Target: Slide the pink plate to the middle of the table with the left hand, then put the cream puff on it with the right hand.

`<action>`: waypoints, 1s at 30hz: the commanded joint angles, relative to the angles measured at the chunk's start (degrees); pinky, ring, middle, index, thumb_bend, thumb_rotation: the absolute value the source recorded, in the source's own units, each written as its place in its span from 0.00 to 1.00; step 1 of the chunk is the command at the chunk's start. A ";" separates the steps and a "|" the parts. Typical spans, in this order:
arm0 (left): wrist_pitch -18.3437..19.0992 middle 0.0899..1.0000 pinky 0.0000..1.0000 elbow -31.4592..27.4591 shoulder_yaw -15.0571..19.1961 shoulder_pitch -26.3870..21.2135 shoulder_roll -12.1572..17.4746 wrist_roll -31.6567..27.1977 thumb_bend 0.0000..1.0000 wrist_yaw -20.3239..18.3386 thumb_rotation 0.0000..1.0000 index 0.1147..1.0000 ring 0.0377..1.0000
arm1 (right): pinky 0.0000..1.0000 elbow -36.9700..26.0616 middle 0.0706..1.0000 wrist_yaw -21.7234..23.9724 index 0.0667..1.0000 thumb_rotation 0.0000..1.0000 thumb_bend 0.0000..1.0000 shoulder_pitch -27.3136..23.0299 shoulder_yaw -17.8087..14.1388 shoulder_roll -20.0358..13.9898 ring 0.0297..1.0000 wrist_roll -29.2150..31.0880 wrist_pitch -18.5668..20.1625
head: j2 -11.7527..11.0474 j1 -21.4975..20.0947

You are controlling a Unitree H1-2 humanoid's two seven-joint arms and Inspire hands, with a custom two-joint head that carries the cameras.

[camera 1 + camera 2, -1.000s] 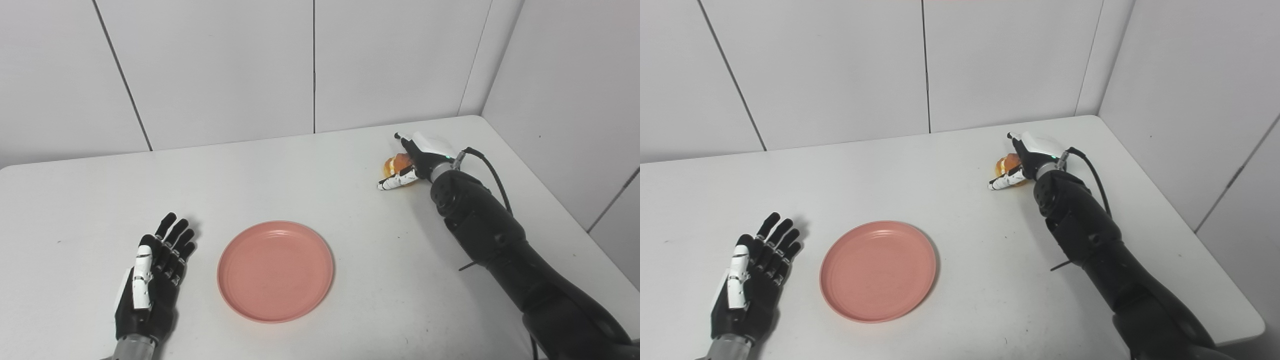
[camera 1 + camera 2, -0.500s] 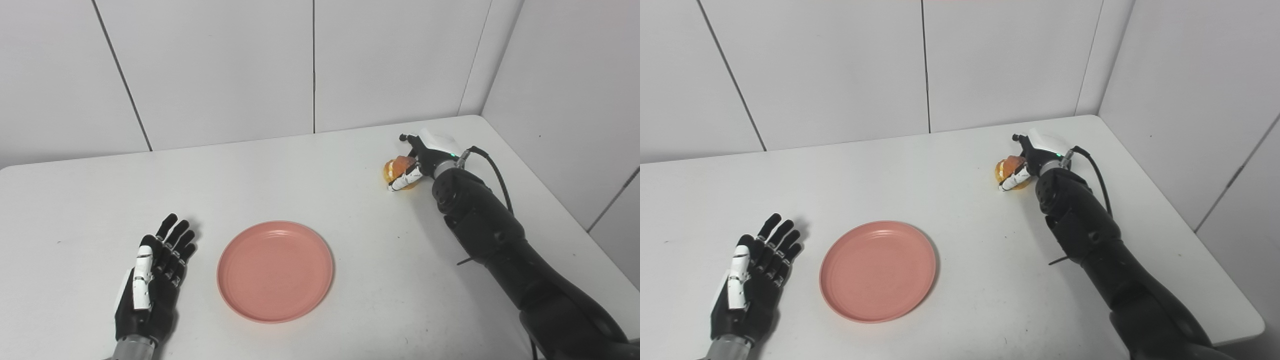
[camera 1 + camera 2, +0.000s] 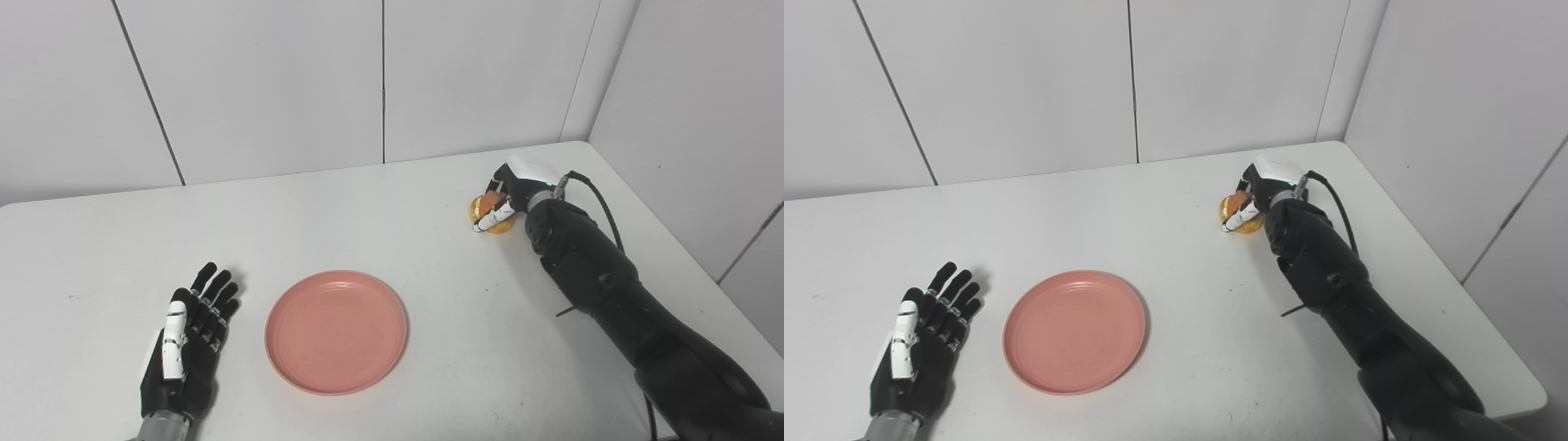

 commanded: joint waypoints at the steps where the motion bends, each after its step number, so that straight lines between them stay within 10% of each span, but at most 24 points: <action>1: 0.77 0.92 0.97 0.39 -0.20 0.22 0.11 0.29 0.47 0.19 1.00 0.89 0.93 | 0.35 -1.25 0.46 -0.89 0.45 0.15 0.49 -1.56 0.25 -1.31 0.40 -1.34 0.56 | -0.02 0.18; 18: 0.61 0.90 0.95 -0.57 -1.06 0.21 -0.91 1.77 0.46 1.04 1.00 0.88 0.91 | 0.25 -22.58 0.38 4.70 0.45 0.15 0.49 3.75 -7.09 1.45 0.31 -6.27 1.02 | -0.40 2.66; 30: 1.52 0.89 0.91 -3.92 -3.02 0.67 -3.21 6.18 0.46 4.38 1.00 0.87 0.89 | 0.29 -37.59 0.40 6.87 0.45 0.15 0.49 5.45 -4.32 4.97 0.34 -3.88 0.11 | 0.10 8.19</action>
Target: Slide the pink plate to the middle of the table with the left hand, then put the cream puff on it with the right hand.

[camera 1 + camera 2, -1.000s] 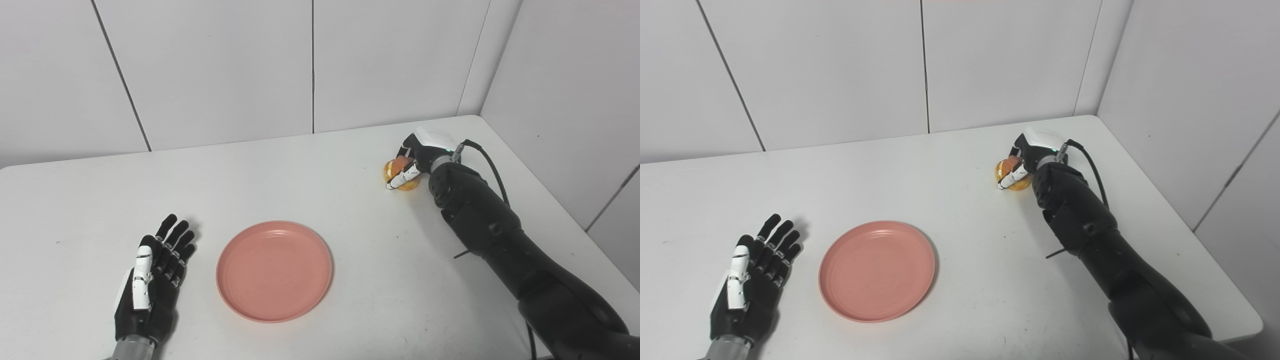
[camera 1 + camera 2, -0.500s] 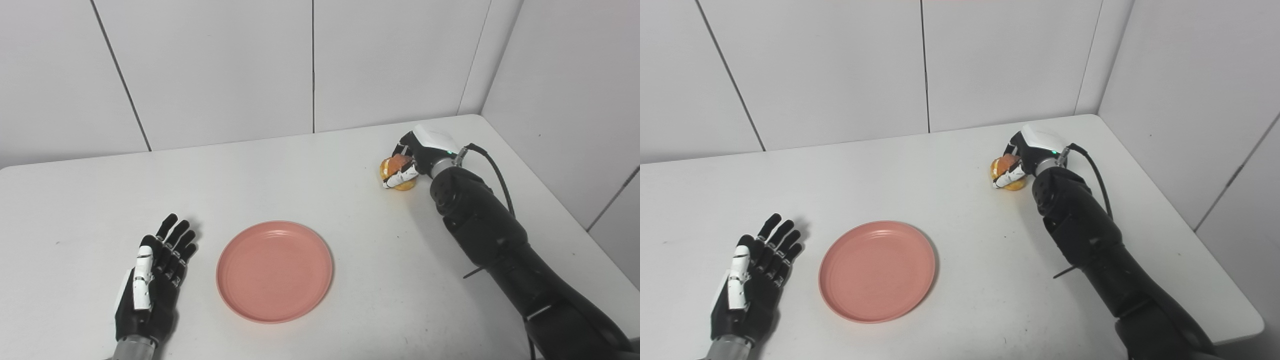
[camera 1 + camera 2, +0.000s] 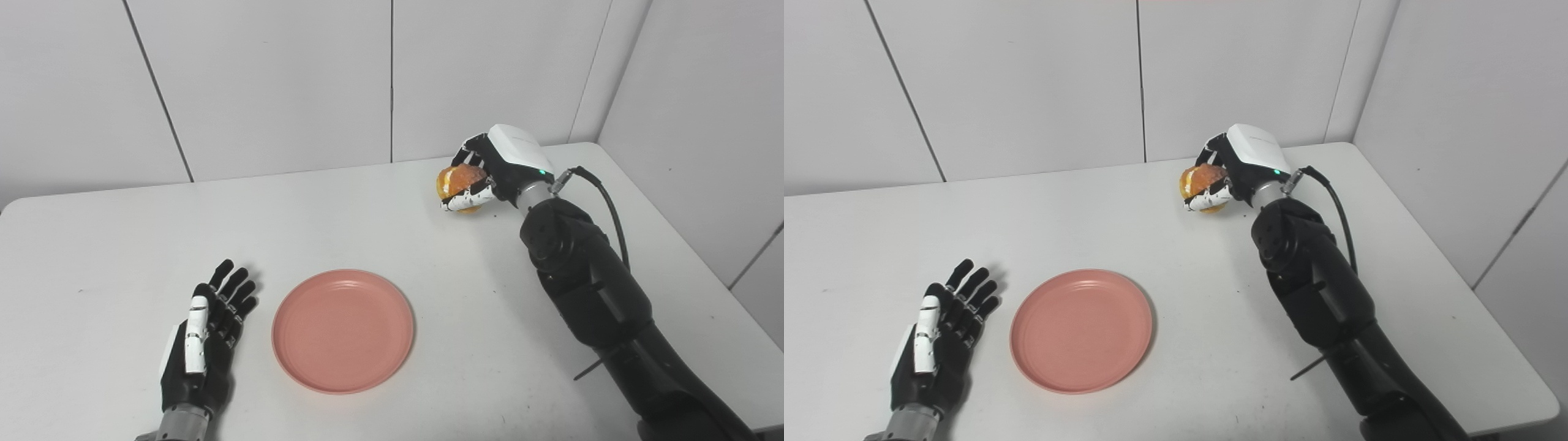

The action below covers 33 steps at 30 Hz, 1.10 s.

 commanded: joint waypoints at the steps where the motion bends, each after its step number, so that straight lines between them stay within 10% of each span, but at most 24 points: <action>1: 1.36 0.89 0.91 -1.84 -0.55 -0.23 -0.79 1.17 0.46 1.16 1.00 0.87 0.89 | 0.29 -4.59 0.40 0.58 0.45 0.15 0.49 -2.00 0.63 0.82 0.34 0.11 -0.91 | 0.04 0.39; 13: 5.06 0.89 0.89 -5.58 -2.82 -0.44 -4.45 5.38 0.44 5.19 1.00 0.87 0.88 | 0.24 -13.97 0.34 4.64 0.45 0.14 0.49 0.89 7.54 4.11 0.29 -1.93 -2.73 | 1.53 6.41; 33: 7.09 0.86 0.87 -6.70 -3.88 -1.26 -6.62 7.40 0.44 7.51 1.00 0.84 0.86 | 0.23 -11.85 0.37 8.90 0.46 0.15 0.49 4.03 16.11 10.21 0.29 -4.75 -3.99 | 3.62 9.82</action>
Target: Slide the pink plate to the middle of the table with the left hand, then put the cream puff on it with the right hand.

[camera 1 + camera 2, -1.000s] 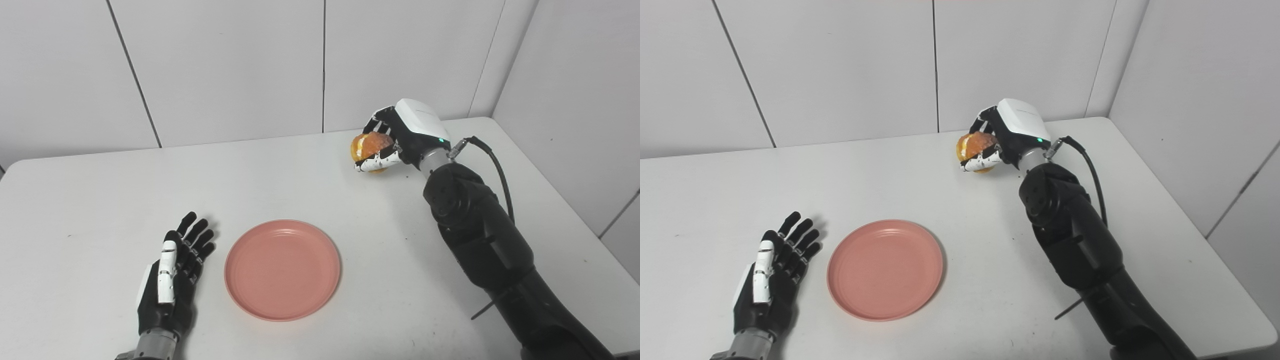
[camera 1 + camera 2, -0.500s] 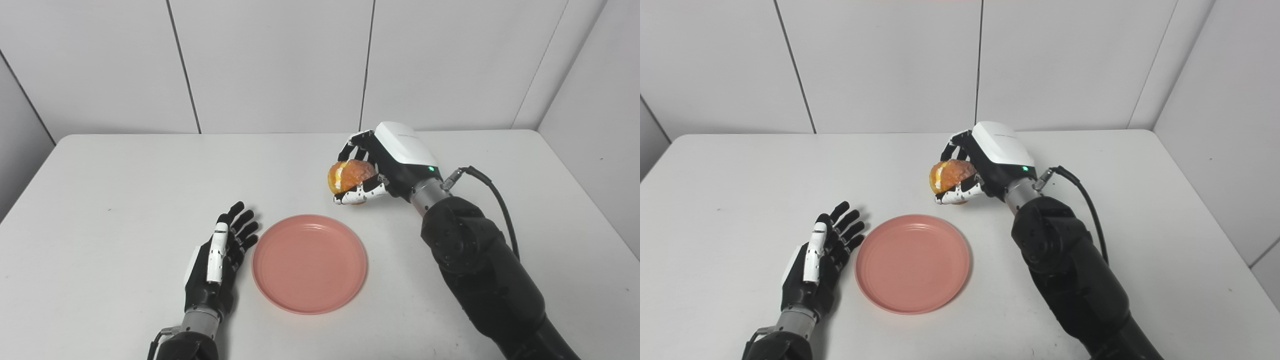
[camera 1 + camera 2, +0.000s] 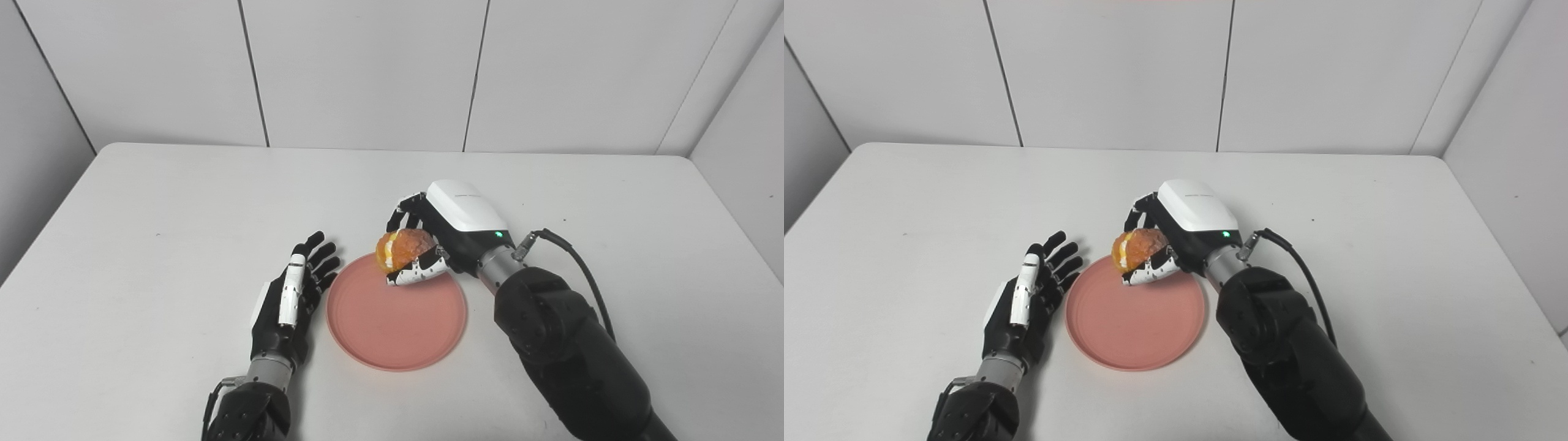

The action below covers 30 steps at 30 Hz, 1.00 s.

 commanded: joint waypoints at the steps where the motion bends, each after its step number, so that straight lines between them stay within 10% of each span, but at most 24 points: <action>1: 0.42 0.86 0.87 -1.99 -0.14 -1.63 -1.07 0.20 0.44 0.36 1.00 0.84 0.86 | 0.22 0.08 0.36 0.16 0.46 0.15 0.49 -1.64 0.07 1.08 0.27 -0.20 -1.68 | 0.19 0.23; 24: 1.95 0.87 0.87 -3.35 -0.49 -2.03 -1.46 0.95 0.44 0.54 1.00 0.85 0.86 | 0.37 7.48 0.52 -1.20 0.46 0.14 0.49 0.90 2.04 0.53 0.46 -1.18 -6.32 | 1.75 0.91; 30: 1.94 0.87 0.87 -3.28 -0.36 -2.20 -1.48 1.15 0.44 0.44 1.00 0.85 0.86 | 0.30 6.66 0.45 -0.32 0.46 0.15 0.49 1.05 2.25 -0.60 0.37 -2.04 -6.15 | 1.89 0.92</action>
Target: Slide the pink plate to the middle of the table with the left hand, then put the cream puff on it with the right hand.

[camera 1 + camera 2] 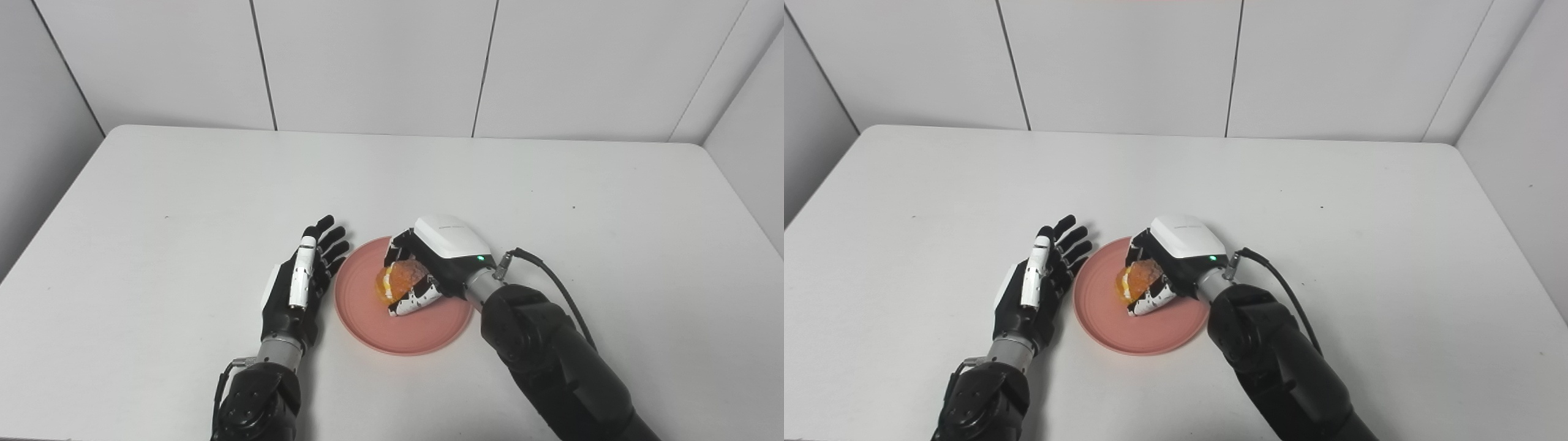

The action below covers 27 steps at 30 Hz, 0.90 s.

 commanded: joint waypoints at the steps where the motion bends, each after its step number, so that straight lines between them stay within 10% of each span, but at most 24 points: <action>1: -0.05 0.87 0.87 -2.10 -0.28 -2.00 -0.46 0.23 0.44 -0.02 1.00 0.85 0.87 | 0.29 -1.68 0.43 0.04 0.46 0.15 0.49 -1.39 -0.39 -0.67 0.36 -0.81 -1.95 | 0.06 0.02; 8: 0.54 0.87 0.87 -2.36 -0.24 -1.96 -0.44 0.18 0.45 -0.02 1.00 0.86 0.86 | 0.24 -2.77 0.38 1.46 0.45 0.16 0.50 -1.63 0.10 -1.67 0.31 -1.77 -2.14 | 0.16 -0.18; 12: 0.45 0.87 0.86 -2.40 -0.25 -1.94 -0.63 0.15 0.45 0.04 1.00 0.85 0.86 | 0.34 -3.45 0.52 2.00 0.46 0.17 0.51 -1.71 0.21 -2.25 0.45 -2.21 -2.61 | 0.19 -0.13; 17: 0.20 0.86 0.86 -2.22 -0.21 -1.99 -0.67 0.21 0.45 0.04 1.00 0.85 0.85 | 0.46 -4.29 0.70 2.59 0.77 0.47 0.71 -1.79 -0.19 -2.37 0.61 -2.12 -2.90 | 0.14 -0.16; 27: 0.12 0.87 0.86 -2.10 0.10 -2.11 -0.78 -0.04 0.45 0.03 1.00 0.85 0.86 | 0.52 -7.01 0.79 4.73 0.89 0.54 0.80 -3.21 -1.81 -2.21 0.69 -1.66 -2.59 | 0.14 -0.19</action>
